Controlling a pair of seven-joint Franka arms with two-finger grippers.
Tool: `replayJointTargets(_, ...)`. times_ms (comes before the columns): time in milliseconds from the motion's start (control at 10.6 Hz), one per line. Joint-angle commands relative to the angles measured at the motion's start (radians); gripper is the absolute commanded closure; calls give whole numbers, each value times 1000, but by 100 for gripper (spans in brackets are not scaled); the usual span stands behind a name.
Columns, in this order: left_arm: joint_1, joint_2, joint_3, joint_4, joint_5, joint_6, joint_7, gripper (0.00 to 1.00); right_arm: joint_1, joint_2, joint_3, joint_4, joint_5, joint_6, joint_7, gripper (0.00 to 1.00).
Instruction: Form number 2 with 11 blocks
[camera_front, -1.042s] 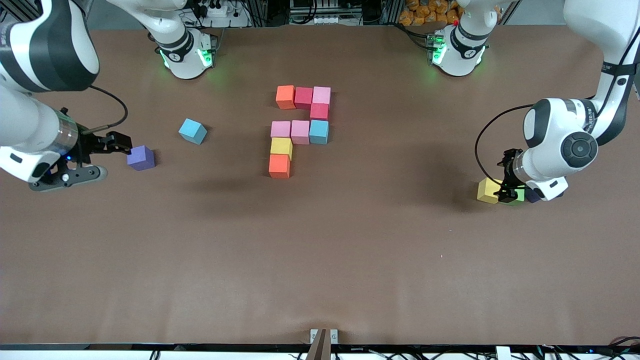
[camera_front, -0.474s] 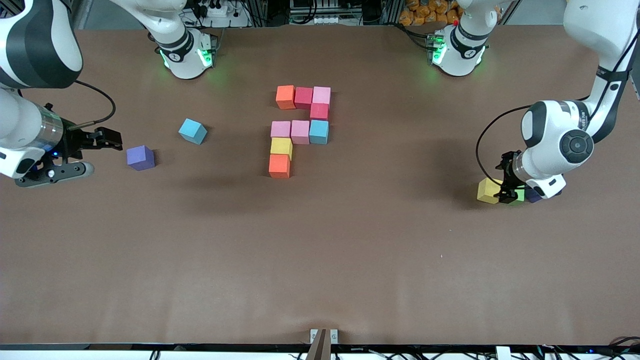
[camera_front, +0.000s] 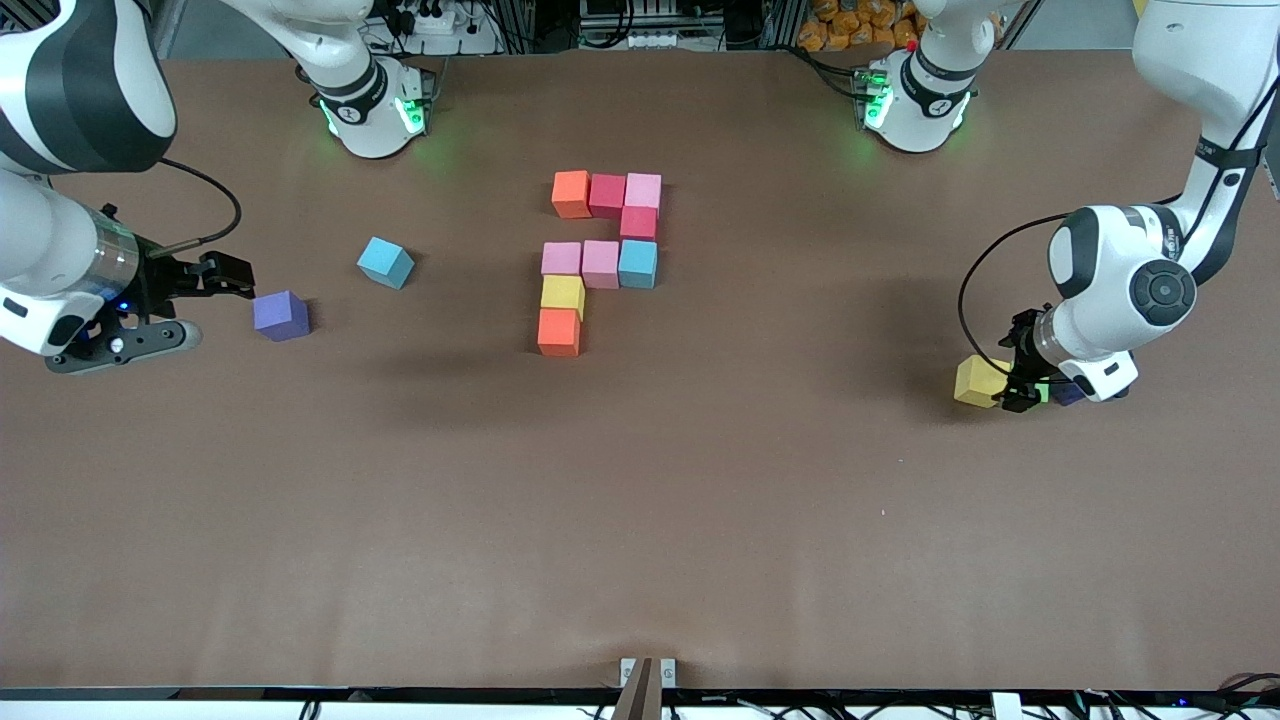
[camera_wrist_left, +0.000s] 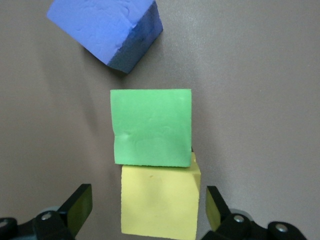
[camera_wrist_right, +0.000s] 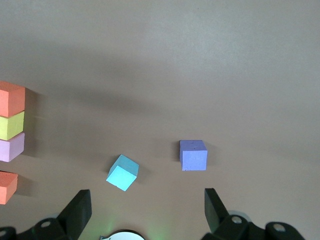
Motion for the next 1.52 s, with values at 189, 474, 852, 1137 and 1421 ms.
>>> replayJointTargets(189, 6, 0, -9, -41, 22, 62, 7, 0, -24, -28, 16, -25, 17, -3, -11, 0)
replayJointTargets(474, 6, 33, -9, -41, 22, 89, 7, 0, -24, -28, 16, -25, 17, -3, -11, 0)
replayJointTargets(852, 2, 66, -9, -37, 24, 135, 15, 0, -24, -28, 16, -25, 17, -4, -11, 0)
replayJointTargets(1137, 8, 86, -9, -34, 22, 149, 92, 13, -24, -28, 16, -25, 17, -7, -12, 0)
replayJointTargets(1421, -3, 81, -12, -28, 24, 146, 96, 100, -24, -30, 16, -25, 17, -9, -12, 0)
